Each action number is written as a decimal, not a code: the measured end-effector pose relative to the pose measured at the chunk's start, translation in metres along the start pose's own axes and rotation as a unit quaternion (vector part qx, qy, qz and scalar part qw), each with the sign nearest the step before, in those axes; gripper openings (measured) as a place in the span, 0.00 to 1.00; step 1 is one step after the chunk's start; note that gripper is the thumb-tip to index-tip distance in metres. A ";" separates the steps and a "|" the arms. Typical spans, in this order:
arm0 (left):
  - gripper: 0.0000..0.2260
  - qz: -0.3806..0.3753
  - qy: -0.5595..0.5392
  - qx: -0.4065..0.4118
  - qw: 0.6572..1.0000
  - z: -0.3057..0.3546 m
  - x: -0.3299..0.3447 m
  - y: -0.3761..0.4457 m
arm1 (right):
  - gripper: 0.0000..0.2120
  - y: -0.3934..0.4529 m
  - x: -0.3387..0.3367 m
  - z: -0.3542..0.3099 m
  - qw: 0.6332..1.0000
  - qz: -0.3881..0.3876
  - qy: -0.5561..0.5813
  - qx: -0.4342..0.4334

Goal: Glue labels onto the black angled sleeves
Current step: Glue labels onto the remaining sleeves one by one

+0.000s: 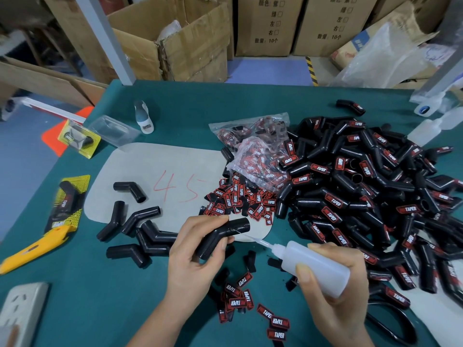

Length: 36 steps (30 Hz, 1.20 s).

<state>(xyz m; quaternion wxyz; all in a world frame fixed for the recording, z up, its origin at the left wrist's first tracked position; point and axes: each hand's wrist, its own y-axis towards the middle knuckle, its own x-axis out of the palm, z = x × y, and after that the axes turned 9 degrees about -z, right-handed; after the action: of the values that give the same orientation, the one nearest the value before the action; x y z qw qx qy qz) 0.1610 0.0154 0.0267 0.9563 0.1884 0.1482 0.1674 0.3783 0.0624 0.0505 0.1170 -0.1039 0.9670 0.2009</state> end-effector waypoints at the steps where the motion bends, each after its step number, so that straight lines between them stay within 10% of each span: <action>1: 0.13 -0.001 -0.005 -0.003 1.000 0.000 0.000 0.000 | 0.16 0.000 0.000 0.000 1.000 -0.001 0.001 0.001; 36: 0.13 0.015 -0.020 -0.009 1.000 0.004 0.000 0.002 | 0.16 0.002 -0.003 -0.003 1.000 0.007 -0.016 -0.004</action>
<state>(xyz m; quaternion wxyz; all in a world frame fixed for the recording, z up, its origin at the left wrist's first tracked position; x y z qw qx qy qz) 0.1620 0.0158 0.0311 0.9582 0.1849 0.1246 0.1794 0.3802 0.0634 0.0545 0.1302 -0.0947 0.9651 0.2067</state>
